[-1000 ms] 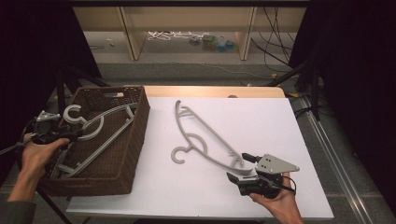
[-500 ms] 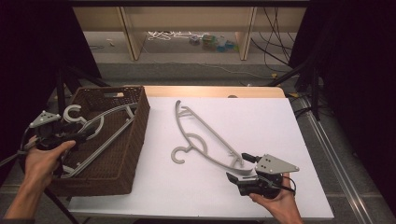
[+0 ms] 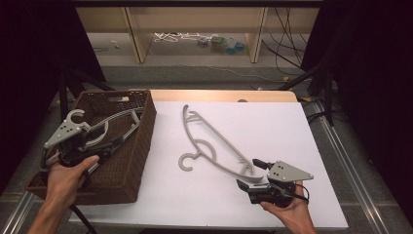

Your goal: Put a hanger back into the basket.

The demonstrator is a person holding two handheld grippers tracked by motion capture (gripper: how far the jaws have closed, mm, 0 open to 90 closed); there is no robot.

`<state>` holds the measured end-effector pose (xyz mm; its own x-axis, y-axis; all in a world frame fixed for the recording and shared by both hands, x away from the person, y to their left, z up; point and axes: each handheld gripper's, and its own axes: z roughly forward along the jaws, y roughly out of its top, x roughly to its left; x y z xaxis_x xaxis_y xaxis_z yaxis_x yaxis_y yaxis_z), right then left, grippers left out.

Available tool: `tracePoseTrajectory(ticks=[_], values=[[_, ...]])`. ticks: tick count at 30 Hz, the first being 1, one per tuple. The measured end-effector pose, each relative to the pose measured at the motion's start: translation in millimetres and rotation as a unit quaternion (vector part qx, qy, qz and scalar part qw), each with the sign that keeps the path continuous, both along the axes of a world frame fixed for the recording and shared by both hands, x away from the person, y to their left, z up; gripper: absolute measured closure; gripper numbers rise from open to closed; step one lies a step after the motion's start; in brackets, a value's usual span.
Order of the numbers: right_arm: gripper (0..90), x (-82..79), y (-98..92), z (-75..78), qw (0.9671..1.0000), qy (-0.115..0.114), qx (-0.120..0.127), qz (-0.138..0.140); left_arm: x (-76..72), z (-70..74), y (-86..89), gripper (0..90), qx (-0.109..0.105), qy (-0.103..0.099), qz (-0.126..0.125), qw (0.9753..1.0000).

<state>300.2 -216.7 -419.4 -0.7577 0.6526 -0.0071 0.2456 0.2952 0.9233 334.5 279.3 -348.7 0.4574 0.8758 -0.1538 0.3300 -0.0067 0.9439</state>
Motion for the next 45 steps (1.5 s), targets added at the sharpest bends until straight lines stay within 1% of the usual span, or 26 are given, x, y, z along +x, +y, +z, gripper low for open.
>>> tracePoseTrajectory(ticks=[1, 2, 4, 6, 7, 8, 10, 13, 14, 16, 17, 19, 22, 24, 25, 27, 30, 33, 34, 36, 37, 38, 40, 41, 43, 45], values=[[18.3, -0.1, -0.3, 0.3, 1.0000, 0.003, -0.003, 0.002, -1.9, 0.3, -4.4, 21.7, 0.000, -0.001, -0.005, 1.0000], [18.3, -0.5, -0.8, 0.7, 1.0000, 0.000, -0.005, -0.002, -3.5, -0.1, -8.9, 21.3, -0.002, -0.006, -0.011, 0.9999], [17.9, -0.4, -0.6, 0.9, 1.0000, -0.001, -0.004, -0.001, -7.6, -1.2, -17.7, 21.3, -0.001, -0.008, -0.019, 0.9998], [17.9, -0.5, -0.4, 0.5, 1.0000, -0.002, -0.003, 0.001, -11.3, -4.1, -27.2, 21.3, -0.001, -0.006, -0.031, 0.9995], [17.8, 0.0, 0.2, -0.1, 1.0000, -0.001, 0.003, 0.005, -13.8, -6.1, -33.2, 21.3, -0.004, -0.006, -0.037, 0.9993], [17.8, -0.6, -0.6, 1.0, 1.0000, -0.002, -0.002, 0.000, -15.9, -7.2, -37.7, 21.3, -0.004, -0.004, -0.043, 0.9991], [17.8, -0.5, -0.6, 1.1, 1.0000, -0.002, -0.001, -0.001, -19.0, -10.3, -46.8, 21.3, -0.009, -0.010, -0.054, 0.9984], [17.8, -0.4, -0.6, 1.2, 1.0000, 0.001, 0.000, 0.004, -22.0, -15.0, -57.6, 21.3, -0.006, -0.007, -0.068, 0.9977], [17.8, -0.3, -0.6, 1.3, 1.0000, 0.001, 0.000, 0.003, -22.6, -17.3, -61.6, 21.4, -0.009, -0.009, -0.072, 0.9974], [17.7, -0.6, -0.9, 1.5, 1.0000, 0.001, -0.001, 0.002, -24.1, -21.2, -67.9, 21.3, -0.004, -0.012, -0.077, 0.9969], [17.8, -0.7, -1.2, 1.3, 1.0000, -0.005, 0.000, -0.002, -24.8, -23.1, -70.8, 21.4, -0.002, -0.012, -0.081, 0.9967], [17.7, -0.5, -1.4, 1.5, 1.0000, -0.003, 0.001, -0.001, -26.4, -27.1, -76.8, 21.4, -0.005, -0.015, -0.091, 0.9958], [17.6, 0.0, -1.6, 0.8, 1.0000, -0.004, 0.000, -0.001, -30.5, -32.3, -85.1, 21.3, 0.005, -0.021, -0.102, 0.9945], [17.6, 0.6, -1.8, 0.1, 1.0000, -0.004, 0.001, 0.001, -32.0, -35.3, -89.1, 21.0, 0.009, -0.023, -0.107, 0.9939], [17.6, 1.7, -2.5, -0.3, 0.9999, -0.011, 0.002, 0.002, -32.5, -37.2, -91.0, 20.8, 0.010, -0.024, -0.109, 0.9937], [17.6, 1.8, -2.7, -1.4, 1.0000, -0.003, 0.002, 0.001, -33.4, -41.2, -94.1, 20.3, 0.011, -0.027, -0.113, 0.9932], [17.5, 2.4, -3.6, -2.0, 1.0000, 0.000, 0.005, 0.002, -33.8, -48.5, -97.0, 18.8, 0.007, -0.030, -0.119, 0.9924], [17.4, 2.2, -4.1, -2.2, 1.0000, -0.001, 0.005, 0.001, -34.6, -54.8, -97.6, 17.7, 0.003, -0.032, -0.119, 0.9924], [17.5, 2.1, -4.1, -2.3, 1.0000, -0.001, 0.005, 0.000, -34.9, -56.8, -97.5, 17.2, 0.005, -0.032, -0.120, 0.9922], [17.5, 1.9, -3.8, -2.5, 1.0000, 0.002, 0.007, 0.004, -36.2, -61.1, -97.3, 16.9, 0.010, -0.039, -0.115, 0.9926], [17.5, 1.5, -3.8, -2.3, 1.0000, 0.000, 0.005, -0.002, -37.6, -63.0, -97.3, 17.0, 0.012, -0.040, -0.112, 0.9929], [17.5, 1.3, -3.9, -2.1, 1.0000, -0.002, 0.005, -0.001, -39.4, -65.3, -96.8, 16.9, 0.013, -0.036, -0.114, 0.9928], [17.5, 1.2, -2.7, -2.2, 1.0000, -0.007, 0.006, -0.002, -40.9, -68.5, -96.9, 16.9, 0.007, -0.037, -0.115, 0.9926], [17.5, 2.3, -2.9, -2.4, 0.9998, -0.018, 0.004, -0.002, -42.8, -69.8, -96.4, 16.9, 0.015, -0.035, -0.111, 0.9931], [17.5, 2.0, -2.4, -2.3, 0.9999, -0.013, 0.003, 0.004, -44.0, -73.8, -96.6, 16.9, 0.020, -0.034, -0.111, 0.9930], [17.3, 2.5, -1.6, -2.6, 0.9999, -0.014, 0.001, 0.003, -43.7, -77.4, -97.8, 16.9, 0.021, -0.034, -0.113, 0.9928]])
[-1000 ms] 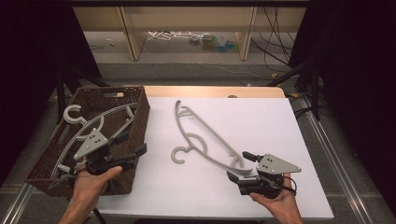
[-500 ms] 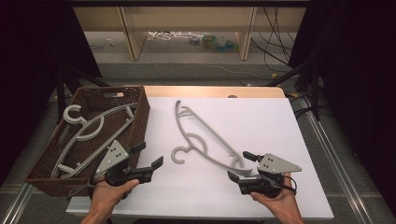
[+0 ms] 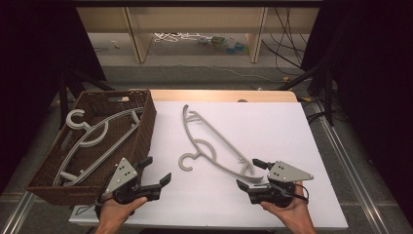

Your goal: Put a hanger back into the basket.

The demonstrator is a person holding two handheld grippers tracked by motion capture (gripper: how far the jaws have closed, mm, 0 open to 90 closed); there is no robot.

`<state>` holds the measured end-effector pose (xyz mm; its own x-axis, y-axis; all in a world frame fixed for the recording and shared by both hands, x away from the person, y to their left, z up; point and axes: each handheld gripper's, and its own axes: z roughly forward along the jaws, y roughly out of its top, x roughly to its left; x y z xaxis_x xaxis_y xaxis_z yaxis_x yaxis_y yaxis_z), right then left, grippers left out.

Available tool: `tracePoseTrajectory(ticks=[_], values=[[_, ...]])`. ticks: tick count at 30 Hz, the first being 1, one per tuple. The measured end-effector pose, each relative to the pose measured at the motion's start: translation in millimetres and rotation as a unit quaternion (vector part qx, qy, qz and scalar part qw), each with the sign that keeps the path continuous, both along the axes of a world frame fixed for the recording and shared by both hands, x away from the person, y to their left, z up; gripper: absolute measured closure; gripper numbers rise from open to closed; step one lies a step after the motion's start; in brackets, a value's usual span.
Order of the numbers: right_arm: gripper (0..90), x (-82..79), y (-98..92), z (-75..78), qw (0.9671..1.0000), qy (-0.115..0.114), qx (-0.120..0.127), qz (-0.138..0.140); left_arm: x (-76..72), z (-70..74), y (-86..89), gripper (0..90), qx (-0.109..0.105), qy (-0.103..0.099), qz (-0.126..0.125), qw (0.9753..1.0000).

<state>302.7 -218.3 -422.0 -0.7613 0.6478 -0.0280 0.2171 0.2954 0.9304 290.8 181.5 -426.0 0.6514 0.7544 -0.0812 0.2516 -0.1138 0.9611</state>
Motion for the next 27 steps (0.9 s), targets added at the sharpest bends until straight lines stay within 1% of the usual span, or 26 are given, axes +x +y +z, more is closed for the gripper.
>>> tracePoseTrajectory(ticks=[1, 2, 3, 4, 5, 6, 7, 8, 9, 12, 13, 14, 15, 16, 17, 18, 19, 20, 21, 22, 23, 24, 25, 26, 27], values=[[17.0, 0.1, 0.9, -0.5, 1.0000, 0.004, 0.003, 0.003, -0.2, -1.1, -0.6, 16.9, 0.004, 0.002, 0.001, 1.0000], [16.4, -0.1, 1.6, -0.4, 0.9998, 0.016, 0.001, 0.008, 0.2, -2.8, -1.7, 17.0, 0.001, 0.002, -0.001, 1.0000], [16.3, 0.8, 2.0, -0.3, 0.9999, 0.013, -0.008, 0.005, -0.5, -3.6, -2.4, 17.0, 0.005, 0.004, -0.002, 1.0000], [16.3, 2.4, 4.4, -1.5, 0.9998, 0.015, -0.006, 0.009, -0.1, -5.0, -3.3, 16.9, 0.002, 0.000, -0.007, 1.0000], [16.3, 3.3, 5.2, -0.7, 0.9997, 0.015, -0.019, 0.007, -0.8, -5.1, -3.7, 17.0, 0.007, 0.001, -0.005, 1.0000], [16.3, 5.0, 6.5, -0.5, 0.9996, 0.014, -0.024, 0.011, -0.9, -5.4, -4.2, 17.0, 0.008, 0.001, -0.005, 1.0000], [16.4, 6.3, 8.5, 0.7, 0.9992, 0.018, -0.032, 0.013, -0.8, -5.4, -4.3, 17.0, 0.008, 0.000, -0.007, 0.9999], [16.5, 10.5, 11.9, 1.4, 0.9990, 0.013, -0.039, 0.019, -1.0, -5.4, -4.3, 17.0, 0.007, -0.001, -0.006, 1.0000], [16.5, 13.2, 14.1, 1.9, 0.9986, 0.015, -0.044, 0.026, -1.1, -5.6, -3.9, 16.9, 0.009, -0.002, -0.007, 0.9999], [16.6, 25.3, 23.5, 3.8, 0.9954, 0.028, -0.084, 0.034, -1.6, -5.9, -2.9, 16.9, 0.003, 0.000, -0.003, 1.0000], [18.1, 29.3, 26.6, 3.9, 0.9940, 0.030, -0.098, 0.039, -0.7, -6.2, -2.3, 17.0, -0.002, -0.004, -0.006, 1.0000], [20.1, 34.5, 30.4, 2.3, 0.9930, 0.022, -0.108, 0.042, -1.0, -5.2, -1.2, 17.0, 0.004, -0.004, -0.003, 1.0000], [19.8, 39.5, 34.0, 1.5, 0.9914, 0.025, -0.120, 0.044, -0.5, -5.3, -0.6, 17.0, 0.005, -0.005, -0.004, 1.0000], [19.3, 45.9, 39.2, -0.3, 0.9891, 0.036, -0.134, 0.047, -0.6, -5.3, -0.3, 17.0, 0.004, -0.005, -0.002, 1.0000], [19.7, 49.6, 42.3, -1.6, 0.9875, 0.046, -0.142, 0.051, -0.5, -5.4, 0.1, 17.0, 0.004, -0.006, -0.001, 1.0000], [20.4, 54.8, 46.5, -3.5, 0.9851, 0.053, -0.154, 0.055, -0.4, -5.3, 0.5, 17.0, 0.004, -0.007, -0.001, 1.0000], [21.4, 58.2, 50.7, -4.7, 0.9819, 0.071, -0.165, 0.060, -0.3, -5.3, 0.8, 17.0, 0.004, -0.008, -0.001, 1.0000], [23.3, 62.3, 55.3, -7.5, 0.9798, 0.075, -0.174, 0.063, -0.3, -5.3, 1.1, 17.0, 0.005, -0.009, -0.002, 0.9999], [25.4, 65.9, 59.5, -9.4, 0.9774, 0.083, -0.183, 0.066, -0.6, -5.6, 0.8, 17.0, 0.001, -0.005, 0.000, 1.0000], [26.4, 69.5, 63.3, -11.6, 0.9750, 0.089, -0.191, 0.070, -0.4, -5.4, 1.4, 17.0, 0.003, -0.007, -0.001, 1.0000], [28.1, 74.5, 67.3, -14.4, 0.9712, 0.096, -0.205, 0.074, -0.2, -5.2, 1.5, 16.9, 0.004, -0.008, -0.002, 1.0000], [30.8, 77.2, 69.3, -15.8, 0.9692, 0.101, -0.212, 0.074, -0.7, -5.4, 0.7, 17.0, -0.001, -0.004, 0.000, 1.0000], [34.1, 80.9, 71.9, -17.4, 0.9669, 0.112, -0.218, 0.073, -0.2, -5.1, 1.2, 17.0, 0.005, -0.010, -0.004, 0.9999], [35.2, 86.0, 73.8, -18.9, 0.9623, 0.128, -0.227, 0.078, -0.4, -5.1, 1.0, 17.0, 0.005, -0.009, -0.004, 0.9999], [35.4, 89.0, 75.2, -20.4, 0.9605, 0.132, -0.232, 0.079, -0.5, -5.1, 1.0, 17.0, 0.005, -0.009, -0.005, 0.9999]])
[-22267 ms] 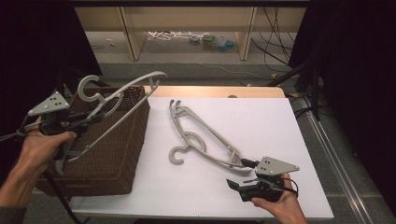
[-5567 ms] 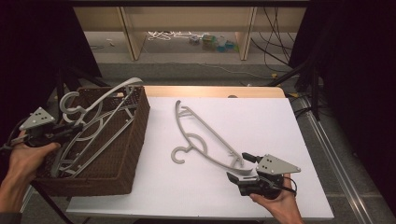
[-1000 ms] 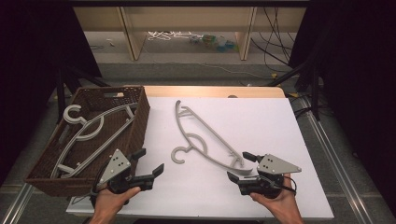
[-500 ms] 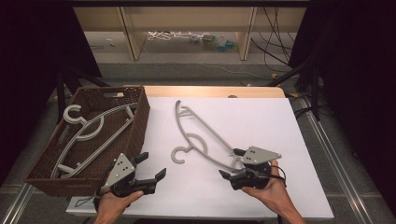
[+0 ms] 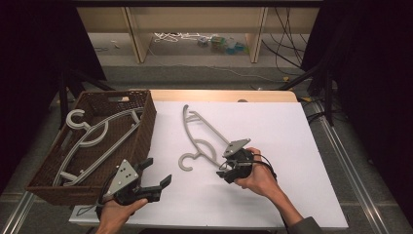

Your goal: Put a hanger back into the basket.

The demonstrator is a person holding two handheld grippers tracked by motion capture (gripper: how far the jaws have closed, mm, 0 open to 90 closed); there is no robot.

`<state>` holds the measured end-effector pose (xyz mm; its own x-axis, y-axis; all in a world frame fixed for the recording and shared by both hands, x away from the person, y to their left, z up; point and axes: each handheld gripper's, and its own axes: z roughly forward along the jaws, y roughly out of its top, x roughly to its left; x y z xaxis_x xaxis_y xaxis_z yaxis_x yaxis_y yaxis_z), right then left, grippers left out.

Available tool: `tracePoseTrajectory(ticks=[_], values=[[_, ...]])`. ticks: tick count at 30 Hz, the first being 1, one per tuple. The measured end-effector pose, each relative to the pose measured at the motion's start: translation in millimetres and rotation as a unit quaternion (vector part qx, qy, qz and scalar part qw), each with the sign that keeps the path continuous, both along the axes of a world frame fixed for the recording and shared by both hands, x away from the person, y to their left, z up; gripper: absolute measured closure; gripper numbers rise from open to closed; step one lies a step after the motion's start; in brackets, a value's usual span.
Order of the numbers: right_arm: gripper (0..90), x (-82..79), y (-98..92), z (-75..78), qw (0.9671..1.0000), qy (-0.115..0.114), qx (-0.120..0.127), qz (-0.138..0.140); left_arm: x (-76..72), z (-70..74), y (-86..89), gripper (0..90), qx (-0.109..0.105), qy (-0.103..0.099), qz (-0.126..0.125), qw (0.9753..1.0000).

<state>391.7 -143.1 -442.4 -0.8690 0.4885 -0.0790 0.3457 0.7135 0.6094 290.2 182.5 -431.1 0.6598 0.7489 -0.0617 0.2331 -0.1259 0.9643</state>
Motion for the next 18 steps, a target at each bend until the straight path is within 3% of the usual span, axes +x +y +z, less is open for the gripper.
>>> tracePoseTrajectory(ticks=[7, 18], values=[[43.6, 21.8, 10.8, -10.0, 0.9988, 0.039, -0.032, -0.003, -0.2, 0.2, -0.1, 17.0, 0.000, 0.001, -0.002, 1.0000], [54.3, 36.4, 21.2, -18.5, 0.9950, 0.081, -0.059, -0.006, -0.4, -0.1, -1.2, 17.2, -0.003, 0.000, -0.013, 0.9999]])
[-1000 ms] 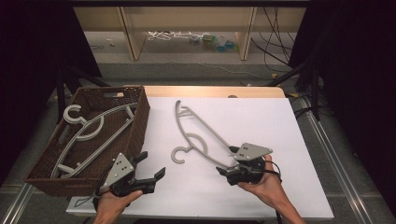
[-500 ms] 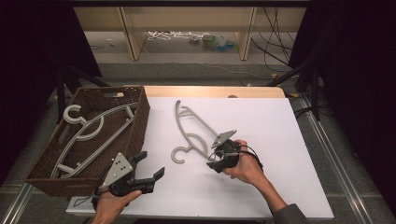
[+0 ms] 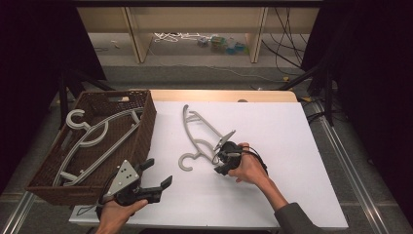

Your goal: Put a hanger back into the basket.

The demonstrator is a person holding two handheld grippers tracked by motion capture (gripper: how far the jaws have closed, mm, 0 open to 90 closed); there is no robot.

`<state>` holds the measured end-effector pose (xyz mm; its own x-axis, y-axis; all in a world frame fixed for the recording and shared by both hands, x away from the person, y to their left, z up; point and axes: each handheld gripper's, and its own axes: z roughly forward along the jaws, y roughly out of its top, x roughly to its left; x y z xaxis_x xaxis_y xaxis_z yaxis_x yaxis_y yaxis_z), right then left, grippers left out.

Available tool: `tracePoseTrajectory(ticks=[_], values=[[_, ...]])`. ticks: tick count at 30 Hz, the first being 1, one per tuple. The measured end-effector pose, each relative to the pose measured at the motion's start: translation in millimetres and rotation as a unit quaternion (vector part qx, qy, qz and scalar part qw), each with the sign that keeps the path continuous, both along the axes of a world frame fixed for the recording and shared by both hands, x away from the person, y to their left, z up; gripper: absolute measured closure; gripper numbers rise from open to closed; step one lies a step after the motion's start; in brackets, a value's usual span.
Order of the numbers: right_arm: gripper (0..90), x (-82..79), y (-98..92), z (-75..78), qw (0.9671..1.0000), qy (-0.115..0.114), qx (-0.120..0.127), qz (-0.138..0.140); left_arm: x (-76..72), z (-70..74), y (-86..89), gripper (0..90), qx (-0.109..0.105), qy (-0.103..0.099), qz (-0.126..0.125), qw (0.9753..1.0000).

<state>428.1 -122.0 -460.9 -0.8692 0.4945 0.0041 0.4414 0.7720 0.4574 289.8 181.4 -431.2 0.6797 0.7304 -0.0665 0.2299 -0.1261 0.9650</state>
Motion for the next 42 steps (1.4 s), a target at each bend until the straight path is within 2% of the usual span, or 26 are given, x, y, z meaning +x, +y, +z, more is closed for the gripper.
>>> tracePoseTrajectory(ticks=[4, 6, 9, 15, 23, 27, 30, 34, 37, 42], values=[[60.0, 3.8, 1.1, -0.5, 0.9999, 0.008, -0.010, -0.006, -0.9, 0.2, -0.4, 17.5, 0.005, 0.002, 0.002, 1.0000], [62.7, 4.9, 1.4, -2.4, 0.9998, 0.014, -0.012, -0.005, -0.2, 0.0, -0.6, 17.5, -0.001, 0.001, -0.001, 1.0000], [65.7, 6.2, 2.7, -4.0, 0.9997, 0.017, -0.018, -0.004, -0.7, 0.2, -0.5, 17.6, 0.006, 0.002, 0.001, 1.0000], [68.8, 5.4, 7.4, -3.3, 0.9992, 0.008, -0.039, 0.003, -0.8, -0.1, -0.9, 18.3, 0.009, 0.004, -0.002, 0.9999], [69.7, 7.2, 7.2, -3.6, 0.9992, 0.019, -0.035, -0.008, -1.0, -0.1, -1.3, 18.6, 0.009, 0.004, -0.003, 0.9999], [71.8, 7.2, 9.4, -2.9, 0.9989, 0.017, -0.044, -0.009, -0.8, -0.4, -1.2, 18.8, 0.013, 0.004, -0.003, 0.9999], [73.7, 7.5, 11.6, -2.2, 0.9983, 0.023, -0.050, -0.019, 0.0, -1.2, -1.8, 18.9, 0.007, 0.003, -0.006, 1.0000], [76.3, 7.7, 14.7, -1.3, 0.9976, 0.027, -0.060, -0.024, -0.8, -0.4, -1.2, 19.0, 0.011, 0.004, -0.003, 0.9999], [80.7, 8.2, 15.2, -1.4, 0.9977, 0.026, -0.060, -0.022, -0.2, -1.3, -1.4, 19.0, 0.008, 0.003, -0.006, 0.9999], [81.5, 7.3, 18.7, 0.1, 0.9967, 0.030, -0.072, -0.022, -0.6, -0.5, -0.8, 19.2, 0.012, 0.005, -0.004, 0.9999]])
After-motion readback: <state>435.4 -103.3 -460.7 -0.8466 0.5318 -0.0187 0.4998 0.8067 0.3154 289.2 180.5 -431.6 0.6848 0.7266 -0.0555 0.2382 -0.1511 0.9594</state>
